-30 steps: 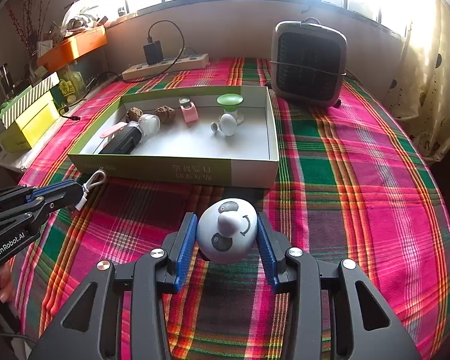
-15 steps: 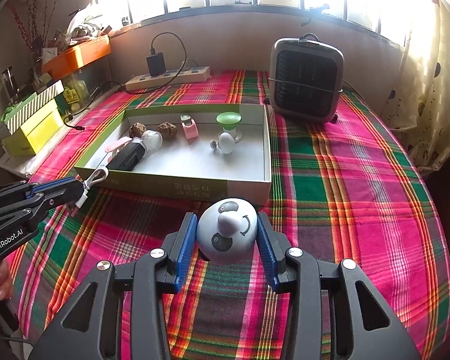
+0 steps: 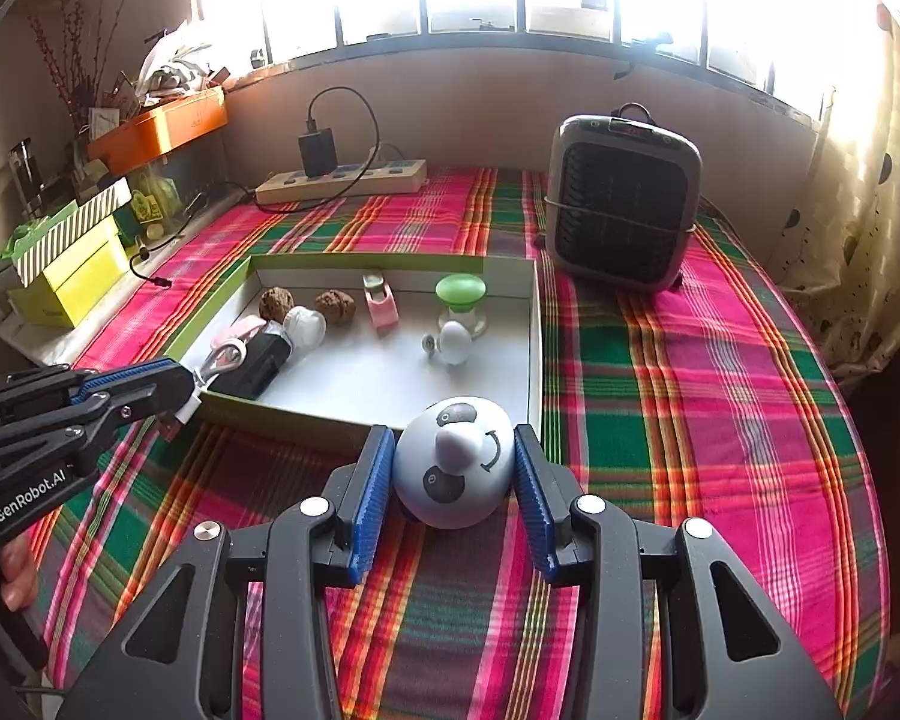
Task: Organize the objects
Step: 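Carry the cable in the left tool over the box while the right tool carries the panda toy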
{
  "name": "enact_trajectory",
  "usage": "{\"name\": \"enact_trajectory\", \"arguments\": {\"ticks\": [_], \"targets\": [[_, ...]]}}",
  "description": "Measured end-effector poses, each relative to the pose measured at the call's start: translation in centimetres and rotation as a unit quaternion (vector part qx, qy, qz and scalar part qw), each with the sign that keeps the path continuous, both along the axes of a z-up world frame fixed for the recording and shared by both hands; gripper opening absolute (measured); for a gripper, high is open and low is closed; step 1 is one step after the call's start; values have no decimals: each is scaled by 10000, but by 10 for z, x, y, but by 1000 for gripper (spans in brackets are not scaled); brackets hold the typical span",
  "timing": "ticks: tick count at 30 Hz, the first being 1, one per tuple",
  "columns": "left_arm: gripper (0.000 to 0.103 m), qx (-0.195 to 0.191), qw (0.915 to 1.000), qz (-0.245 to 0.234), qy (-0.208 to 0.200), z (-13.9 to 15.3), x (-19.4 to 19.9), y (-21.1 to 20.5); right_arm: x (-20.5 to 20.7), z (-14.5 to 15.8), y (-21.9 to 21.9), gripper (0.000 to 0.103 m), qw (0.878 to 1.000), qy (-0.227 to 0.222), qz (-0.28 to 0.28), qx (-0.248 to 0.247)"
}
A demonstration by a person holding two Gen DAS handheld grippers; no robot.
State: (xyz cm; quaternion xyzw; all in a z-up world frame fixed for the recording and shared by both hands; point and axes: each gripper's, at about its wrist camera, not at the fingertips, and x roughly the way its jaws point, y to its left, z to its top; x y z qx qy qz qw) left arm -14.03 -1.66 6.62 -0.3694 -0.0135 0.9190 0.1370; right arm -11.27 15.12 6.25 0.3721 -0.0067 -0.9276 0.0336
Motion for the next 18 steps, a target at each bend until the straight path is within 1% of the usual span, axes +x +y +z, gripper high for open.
{"name": "enact_trajectory", "arguments": {"ticks": [10, 18], "targets": [[8, 65, 10000, 22, 45, 5, -28, 5, -30, 1, 3, 41, 10000, -21, 40, -2], [8, 87, 10000, 31, -3, 3, -44, 9, -46, -3, 4, 41, 9999, -88, 78, 20]]}}
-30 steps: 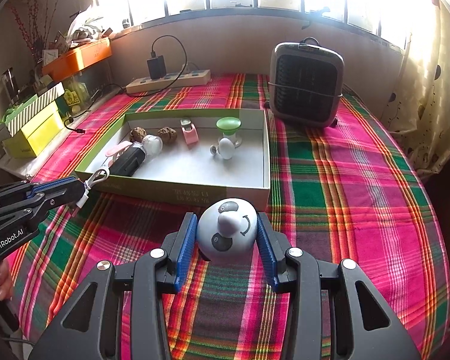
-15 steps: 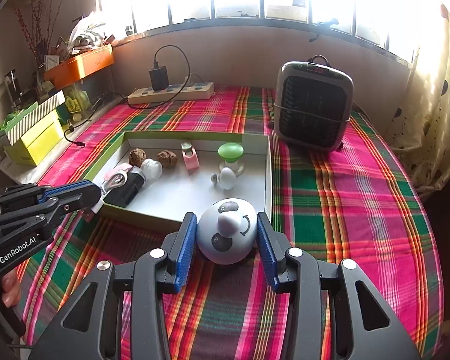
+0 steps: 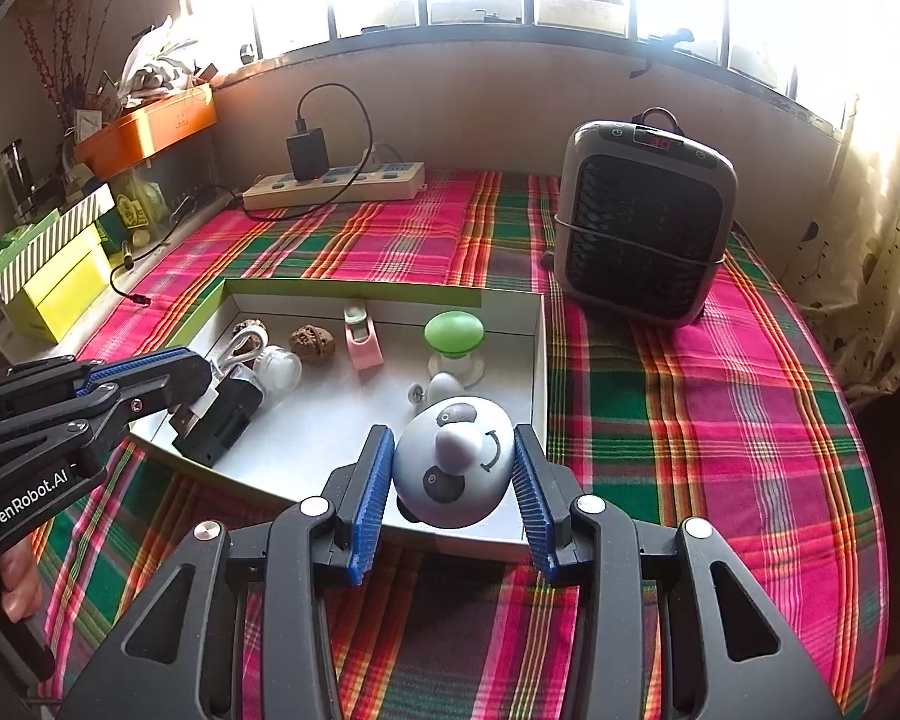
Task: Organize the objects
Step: 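Carry the cable in the left tool over the box while the right tool carries the panda toy, then lower and open the left tool releasing the cable while the right tool releases the panda toy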
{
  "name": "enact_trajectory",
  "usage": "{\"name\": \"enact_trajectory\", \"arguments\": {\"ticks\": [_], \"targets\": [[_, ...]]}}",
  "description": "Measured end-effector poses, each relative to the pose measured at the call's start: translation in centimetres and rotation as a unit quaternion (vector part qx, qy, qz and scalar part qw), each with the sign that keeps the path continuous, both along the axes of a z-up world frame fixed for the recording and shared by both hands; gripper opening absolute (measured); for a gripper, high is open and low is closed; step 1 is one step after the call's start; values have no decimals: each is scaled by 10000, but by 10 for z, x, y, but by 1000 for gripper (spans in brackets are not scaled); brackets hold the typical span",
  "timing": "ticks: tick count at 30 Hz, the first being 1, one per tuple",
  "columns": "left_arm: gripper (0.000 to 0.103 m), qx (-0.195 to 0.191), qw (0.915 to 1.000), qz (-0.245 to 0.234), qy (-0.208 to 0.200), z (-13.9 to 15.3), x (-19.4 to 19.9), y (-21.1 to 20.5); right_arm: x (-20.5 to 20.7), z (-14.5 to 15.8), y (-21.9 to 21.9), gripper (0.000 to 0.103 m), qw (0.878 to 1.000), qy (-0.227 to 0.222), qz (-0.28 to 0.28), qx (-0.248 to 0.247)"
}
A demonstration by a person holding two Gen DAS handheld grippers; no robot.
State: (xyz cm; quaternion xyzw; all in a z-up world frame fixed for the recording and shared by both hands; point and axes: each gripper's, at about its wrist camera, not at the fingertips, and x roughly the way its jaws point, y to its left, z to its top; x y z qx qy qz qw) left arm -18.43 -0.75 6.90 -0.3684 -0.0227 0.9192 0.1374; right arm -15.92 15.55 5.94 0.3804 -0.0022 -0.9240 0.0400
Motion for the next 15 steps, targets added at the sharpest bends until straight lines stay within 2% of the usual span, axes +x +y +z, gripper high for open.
{"name": "enact_trajectory", "arguments": {"ticks": [15], "targets": [[8, 44, 9996, 16, -276, -22, -32, 7, -28, -16, -5, 41, 9991, -326, 219, -140]]}}
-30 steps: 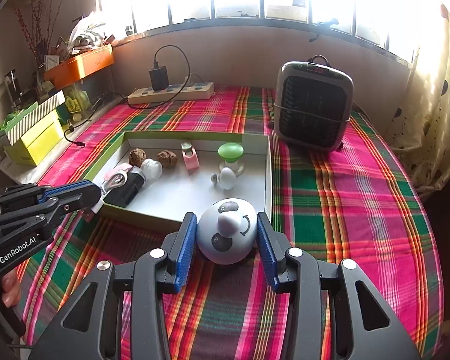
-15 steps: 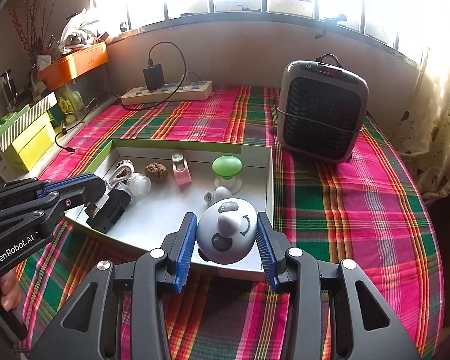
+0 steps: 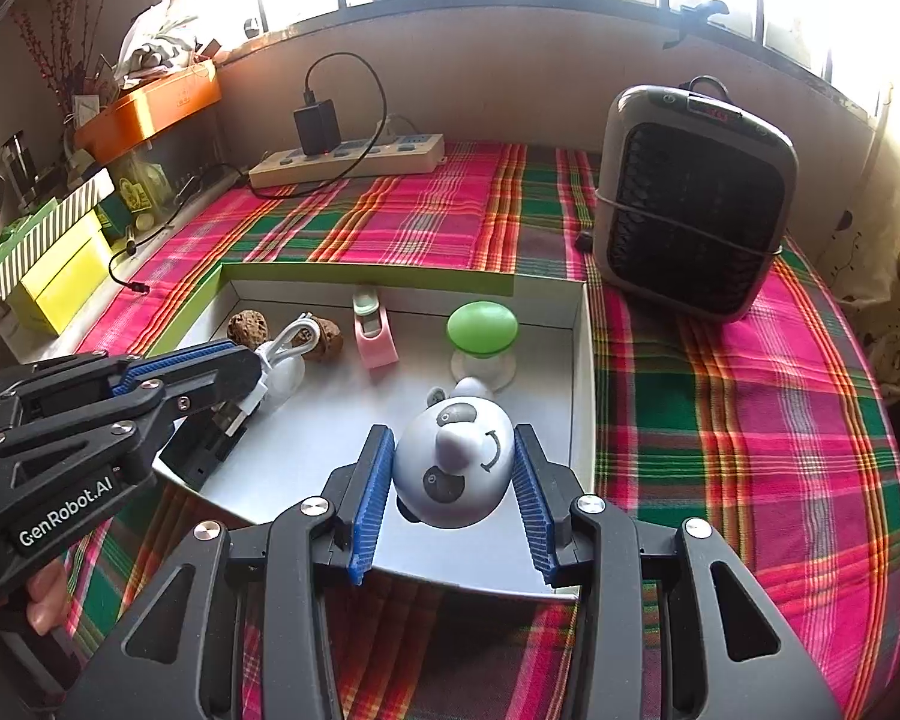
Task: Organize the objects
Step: 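Lower and open the left tool releasing the cable while the right tool releases the panda toy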
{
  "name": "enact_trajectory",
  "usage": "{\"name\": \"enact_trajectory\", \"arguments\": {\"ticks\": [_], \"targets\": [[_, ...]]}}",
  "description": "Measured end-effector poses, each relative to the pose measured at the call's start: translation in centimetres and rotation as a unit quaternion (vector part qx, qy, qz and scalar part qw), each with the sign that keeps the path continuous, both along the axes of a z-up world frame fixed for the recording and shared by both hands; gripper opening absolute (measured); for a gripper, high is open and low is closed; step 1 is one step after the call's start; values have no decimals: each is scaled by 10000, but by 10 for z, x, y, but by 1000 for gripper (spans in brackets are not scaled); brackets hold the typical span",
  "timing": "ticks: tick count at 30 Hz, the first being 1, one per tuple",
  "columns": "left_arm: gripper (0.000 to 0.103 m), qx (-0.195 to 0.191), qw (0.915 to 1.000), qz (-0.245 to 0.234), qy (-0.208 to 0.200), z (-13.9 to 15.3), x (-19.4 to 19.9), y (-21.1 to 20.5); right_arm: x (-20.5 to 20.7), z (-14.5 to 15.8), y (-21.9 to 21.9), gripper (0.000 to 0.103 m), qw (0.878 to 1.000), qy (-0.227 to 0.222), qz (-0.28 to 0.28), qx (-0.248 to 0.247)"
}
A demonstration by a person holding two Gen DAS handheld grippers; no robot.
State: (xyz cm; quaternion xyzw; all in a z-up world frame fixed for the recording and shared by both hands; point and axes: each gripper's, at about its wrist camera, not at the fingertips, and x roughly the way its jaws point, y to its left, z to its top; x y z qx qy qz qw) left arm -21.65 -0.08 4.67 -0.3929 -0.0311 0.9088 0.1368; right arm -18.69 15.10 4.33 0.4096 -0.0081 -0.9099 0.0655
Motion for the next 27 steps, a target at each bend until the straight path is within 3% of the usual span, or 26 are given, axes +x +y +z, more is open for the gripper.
{"name": "enact_trajectory", "arguments": {"ticks": [27], "targets": [[8, -154, 9994, -36, -297, -30, -19, 10, -16, -20, -5, 41, 9996, -198, 97, 159]]}}
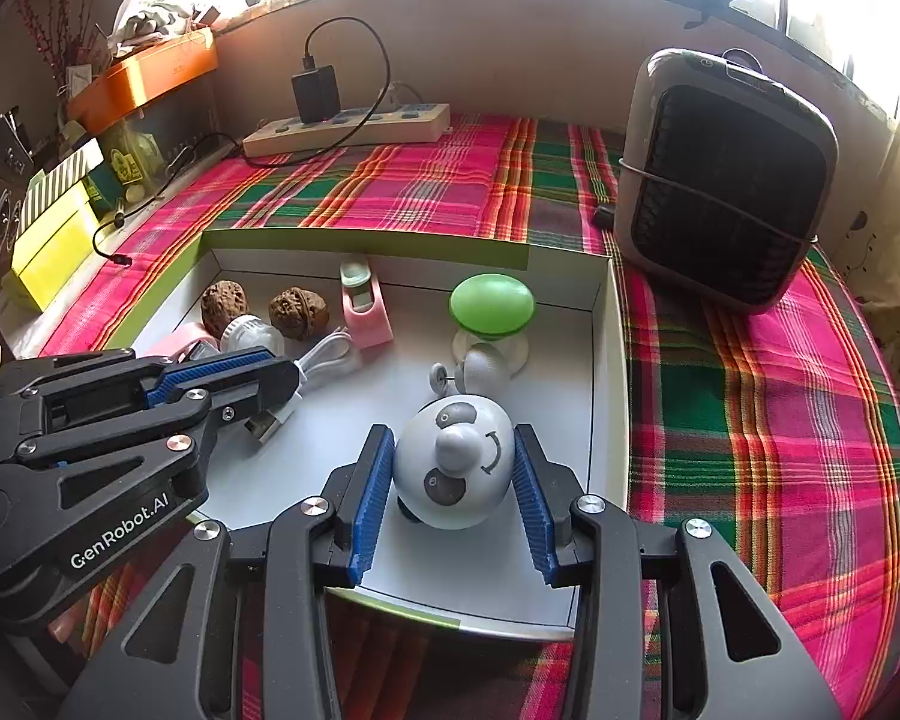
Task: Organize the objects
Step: 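Lower and open the left tool releasing the cable while the right tool releases the panda toy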
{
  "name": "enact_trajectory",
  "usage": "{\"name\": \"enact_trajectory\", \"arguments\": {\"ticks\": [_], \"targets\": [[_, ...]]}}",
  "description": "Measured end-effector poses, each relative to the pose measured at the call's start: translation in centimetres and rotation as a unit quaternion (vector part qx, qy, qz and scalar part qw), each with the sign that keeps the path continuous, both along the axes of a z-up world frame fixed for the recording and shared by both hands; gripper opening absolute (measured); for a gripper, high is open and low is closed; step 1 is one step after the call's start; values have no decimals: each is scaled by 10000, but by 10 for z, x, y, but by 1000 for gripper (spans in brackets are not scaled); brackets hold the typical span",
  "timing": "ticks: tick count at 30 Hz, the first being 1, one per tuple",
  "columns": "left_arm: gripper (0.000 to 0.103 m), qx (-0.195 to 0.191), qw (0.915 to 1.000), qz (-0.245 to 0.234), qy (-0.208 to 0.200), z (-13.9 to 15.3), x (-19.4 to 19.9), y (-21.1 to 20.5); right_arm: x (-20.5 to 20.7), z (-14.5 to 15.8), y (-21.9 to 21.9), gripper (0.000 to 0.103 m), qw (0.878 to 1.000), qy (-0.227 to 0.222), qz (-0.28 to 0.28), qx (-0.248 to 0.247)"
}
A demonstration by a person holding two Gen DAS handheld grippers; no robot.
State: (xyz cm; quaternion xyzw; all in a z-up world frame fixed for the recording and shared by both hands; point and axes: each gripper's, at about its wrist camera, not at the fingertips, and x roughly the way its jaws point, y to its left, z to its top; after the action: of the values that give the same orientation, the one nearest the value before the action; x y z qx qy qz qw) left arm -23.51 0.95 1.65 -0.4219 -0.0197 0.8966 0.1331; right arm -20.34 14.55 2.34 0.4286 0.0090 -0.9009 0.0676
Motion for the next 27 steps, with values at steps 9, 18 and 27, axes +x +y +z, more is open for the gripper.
{"name": "enact_trajectory", "arguments": {"ticks": [9, 18, 27], "targets": [[8, 7, 10000, 4, -4, 0, 0, 1, 0, 0, -1, 41, 10000, 35, 4, 44], [8, 18, 10000, -7, -4, -1, 0, 1, -1, -1, -3, 41, 9999, 50, -13, 134], [9, 16, 10000, 0, 2, -1, -1, 1, -1, -2, -3, 41, 9998, 57, -3, 170]]}}
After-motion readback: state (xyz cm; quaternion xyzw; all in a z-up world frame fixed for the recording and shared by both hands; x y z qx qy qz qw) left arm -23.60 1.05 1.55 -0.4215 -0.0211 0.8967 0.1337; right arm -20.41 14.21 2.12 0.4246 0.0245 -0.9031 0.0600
